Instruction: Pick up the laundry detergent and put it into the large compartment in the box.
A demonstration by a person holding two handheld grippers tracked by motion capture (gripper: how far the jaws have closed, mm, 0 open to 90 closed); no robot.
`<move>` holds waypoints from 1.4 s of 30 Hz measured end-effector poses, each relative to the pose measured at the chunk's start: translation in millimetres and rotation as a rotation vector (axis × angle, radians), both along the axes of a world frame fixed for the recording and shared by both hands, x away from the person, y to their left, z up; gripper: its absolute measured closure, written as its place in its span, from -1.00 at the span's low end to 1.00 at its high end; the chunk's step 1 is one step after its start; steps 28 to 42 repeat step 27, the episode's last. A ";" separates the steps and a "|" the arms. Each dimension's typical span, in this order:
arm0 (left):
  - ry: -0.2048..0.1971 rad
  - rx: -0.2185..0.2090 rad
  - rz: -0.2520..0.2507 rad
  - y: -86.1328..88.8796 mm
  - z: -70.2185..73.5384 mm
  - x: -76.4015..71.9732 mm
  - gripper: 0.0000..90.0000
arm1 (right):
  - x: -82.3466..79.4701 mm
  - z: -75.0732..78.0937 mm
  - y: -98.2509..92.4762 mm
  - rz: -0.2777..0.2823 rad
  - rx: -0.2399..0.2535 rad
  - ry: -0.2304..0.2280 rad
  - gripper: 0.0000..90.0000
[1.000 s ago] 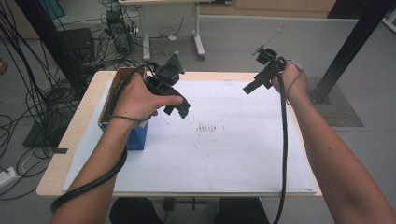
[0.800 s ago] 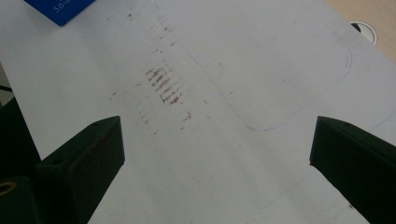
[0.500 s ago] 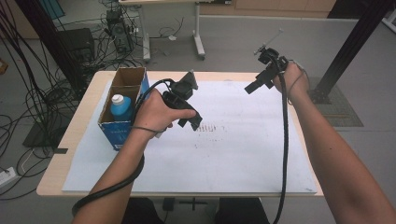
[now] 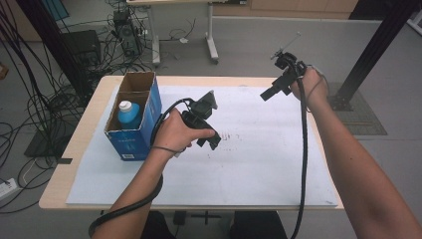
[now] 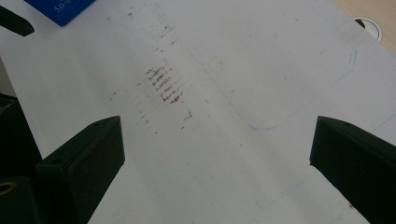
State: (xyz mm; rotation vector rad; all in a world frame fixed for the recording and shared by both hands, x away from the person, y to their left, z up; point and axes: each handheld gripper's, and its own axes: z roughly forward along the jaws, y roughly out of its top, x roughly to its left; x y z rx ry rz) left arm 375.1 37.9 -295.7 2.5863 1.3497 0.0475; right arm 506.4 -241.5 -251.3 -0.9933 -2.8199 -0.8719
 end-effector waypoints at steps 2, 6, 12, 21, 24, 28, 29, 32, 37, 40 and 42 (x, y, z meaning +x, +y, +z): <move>0.008 0.004 0.002 -0.7 -5.3 0.5 -0.77 | 0.1 0.2 -0.5 -0.002 0.000 0.001 -0.94; 0.015 0.005 0.000 -0.3 -11.4 1.4 -0.77 | 0.1 0.4 -1.8 -0.006 -0.002 0.001 -0.94; 0.019 0.006 0.002 -0.2 -13.9 1.5 -0.77 | -0.7 -0.5 -3.9 -0.010 -0.013 -0.002 -0.94; 0.018 0.004 -0.001 -1.4 -12.0 -0.2 -0.77 | -2.1 -1.7 -5.8 -0.015 -0.013 0.002 -0.93; 0.016 0.002 0.002 -0.8 -11.9 -1.3 -0.77 | -3.1 -0.6 -6.0 -0.015 -0.008 -0.003 -0.94; 0.015 0.002 0.004 0.0 -11.2 -2.6 -0.77 | -3.4 0.2 -5.7 -0.011 -0.013 -0.008 -0.93; 0.015 0.002 0.004 0.0 -11.2 -2.6 -0.77 | -3.4 0.2 -5.7 -0.011 -0.013 -0.008 -0.93; 0.015 0.002 0.004 0.0 -11.2 -2.6 -0.77 | -3.4 0.2 -5.7 -0.011 -0.013 -0.008 -0.93; 0.015 0.002 0.004 0.0 -11.2 -2.6 -0.77 | -3.4 0.2 -5.7 -0.011 -0.013 -0.008 -0.93; 0.015 0.002 0.004 0.0 -11.2 -2.6 -0.77 | -3.4 0.2 -5.7 -0.011 -0.013 -0.008 -0.93; 0.015 0.002 0.004 0.0 -11.2 -2.6 -0.77 | -3.4 0.2 -5.7 -0.011 -0.013 -0.008 -0.93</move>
